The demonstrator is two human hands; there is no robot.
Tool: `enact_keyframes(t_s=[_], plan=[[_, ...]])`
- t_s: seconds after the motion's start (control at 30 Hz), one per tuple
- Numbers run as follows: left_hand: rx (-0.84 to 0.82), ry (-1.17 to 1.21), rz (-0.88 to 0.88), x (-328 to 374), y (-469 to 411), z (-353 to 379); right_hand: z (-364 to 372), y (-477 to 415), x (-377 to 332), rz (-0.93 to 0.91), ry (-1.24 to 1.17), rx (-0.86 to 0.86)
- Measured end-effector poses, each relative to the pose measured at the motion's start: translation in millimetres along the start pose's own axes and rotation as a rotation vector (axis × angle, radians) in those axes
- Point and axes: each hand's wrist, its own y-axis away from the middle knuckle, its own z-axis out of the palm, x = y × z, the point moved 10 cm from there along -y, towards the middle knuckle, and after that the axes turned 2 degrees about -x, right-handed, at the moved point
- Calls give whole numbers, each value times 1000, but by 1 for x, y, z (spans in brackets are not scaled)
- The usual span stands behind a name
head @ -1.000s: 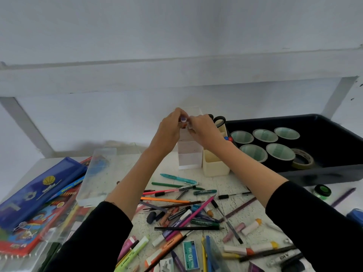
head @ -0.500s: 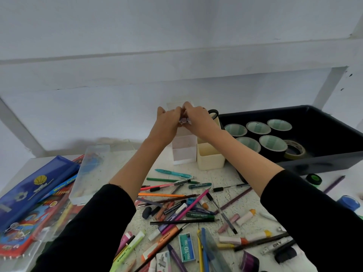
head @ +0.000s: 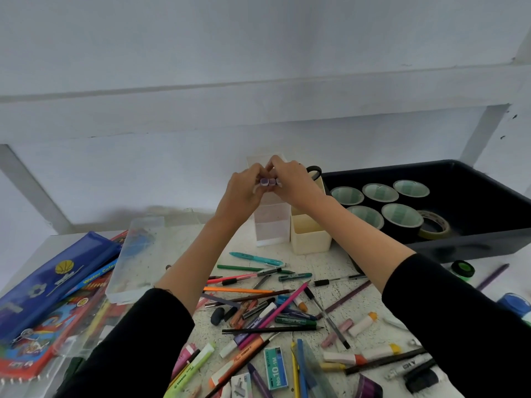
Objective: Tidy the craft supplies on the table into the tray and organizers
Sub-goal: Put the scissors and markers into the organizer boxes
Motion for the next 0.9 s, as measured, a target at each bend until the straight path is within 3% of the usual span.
enact_keyframes(t_s=[0.2,0.37,0.6,0.73,0.9], plan=[[-69,15,-100,-9,-7,10,-2,0,2,-2,-38,8],[-83,-166,-96,0,-9,16,-1,-2,2,-10,21,3],[-70,-32,-163,-11,-7,13,3,1,-1,-28,114,-8],[-128,-137,-150,-7,-9,13,5,5,-2,-17,31,-92],[2,-233,-76,11,11,-12,-15,23,-14,-45,-8,136]])
